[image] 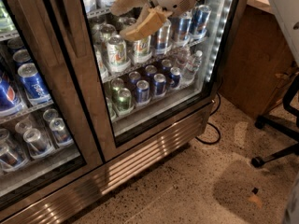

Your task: Open right fridge door

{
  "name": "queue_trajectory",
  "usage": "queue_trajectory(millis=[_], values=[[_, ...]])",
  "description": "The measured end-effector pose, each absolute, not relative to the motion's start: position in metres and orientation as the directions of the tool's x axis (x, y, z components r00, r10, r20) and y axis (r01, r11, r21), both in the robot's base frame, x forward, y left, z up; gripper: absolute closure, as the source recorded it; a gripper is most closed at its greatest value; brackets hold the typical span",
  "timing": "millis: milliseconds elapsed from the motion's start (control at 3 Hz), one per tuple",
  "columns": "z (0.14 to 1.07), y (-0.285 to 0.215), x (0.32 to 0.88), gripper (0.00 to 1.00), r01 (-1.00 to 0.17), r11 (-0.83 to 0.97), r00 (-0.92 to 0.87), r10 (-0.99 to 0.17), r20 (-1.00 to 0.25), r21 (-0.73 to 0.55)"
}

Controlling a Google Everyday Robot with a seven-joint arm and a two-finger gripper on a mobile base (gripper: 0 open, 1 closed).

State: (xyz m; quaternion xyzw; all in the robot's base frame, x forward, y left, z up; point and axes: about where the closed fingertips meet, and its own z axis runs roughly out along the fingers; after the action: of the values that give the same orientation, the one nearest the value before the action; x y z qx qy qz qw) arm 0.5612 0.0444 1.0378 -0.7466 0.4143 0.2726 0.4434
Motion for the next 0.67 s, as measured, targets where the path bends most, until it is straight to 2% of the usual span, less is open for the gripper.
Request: queue_trajectory(millis=[333,667], values=[[1.0378,0.0445,0.5612,0.31,-0.86,-0.264,0.508,-0.377,-0.775,-0.436],[1.0378,0.0445,0.5612,0.08,-0.86,-0.264,0.508,-0.377,-0.775,-0.436]])
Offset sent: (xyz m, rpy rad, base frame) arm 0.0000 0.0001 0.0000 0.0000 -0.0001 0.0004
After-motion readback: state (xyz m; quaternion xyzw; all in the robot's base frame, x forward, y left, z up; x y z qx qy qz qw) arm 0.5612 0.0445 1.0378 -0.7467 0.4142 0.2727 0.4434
